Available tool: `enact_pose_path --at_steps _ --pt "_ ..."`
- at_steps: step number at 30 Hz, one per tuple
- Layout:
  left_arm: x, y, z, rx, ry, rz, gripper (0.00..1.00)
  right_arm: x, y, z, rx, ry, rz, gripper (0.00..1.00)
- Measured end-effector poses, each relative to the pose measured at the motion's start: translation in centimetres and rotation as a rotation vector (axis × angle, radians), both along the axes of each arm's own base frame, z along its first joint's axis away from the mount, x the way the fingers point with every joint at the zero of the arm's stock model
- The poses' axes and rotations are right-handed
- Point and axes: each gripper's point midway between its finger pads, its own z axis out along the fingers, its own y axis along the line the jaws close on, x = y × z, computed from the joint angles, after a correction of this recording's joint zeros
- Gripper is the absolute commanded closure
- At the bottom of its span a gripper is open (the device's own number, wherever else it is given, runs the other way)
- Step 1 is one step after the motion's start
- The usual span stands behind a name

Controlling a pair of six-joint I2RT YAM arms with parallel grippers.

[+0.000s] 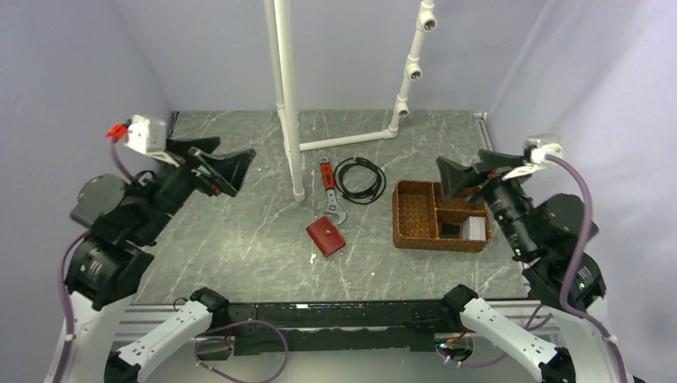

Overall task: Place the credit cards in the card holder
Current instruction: Reset both arms

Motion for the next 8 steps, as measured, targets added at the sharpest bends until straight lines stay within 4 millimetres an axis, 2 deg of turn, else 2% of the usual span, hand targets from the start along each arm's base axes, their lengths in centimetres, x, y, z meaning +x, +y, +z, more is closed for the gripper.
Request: enact_pose_path --at_steps 2,4,8 --pt "-0.7 0.9 1.7 -0.003 -0.057 0.026 0.01 -0.8 -1.3 0.9 0.01 -0.036 -0.03 0.0" --pt "-0.8 1.5 2.6 0.006 -0.086 0.049 0.01 -1.4 -2.0 1.3 0.015 -0.058 -0.048 0.0" --pt "-0.5 1.9 2.3 0.034 -0.087 0.077 0.0 -2.2 -3.4 1.7 0.026 -0.09 -0.085 0.0"
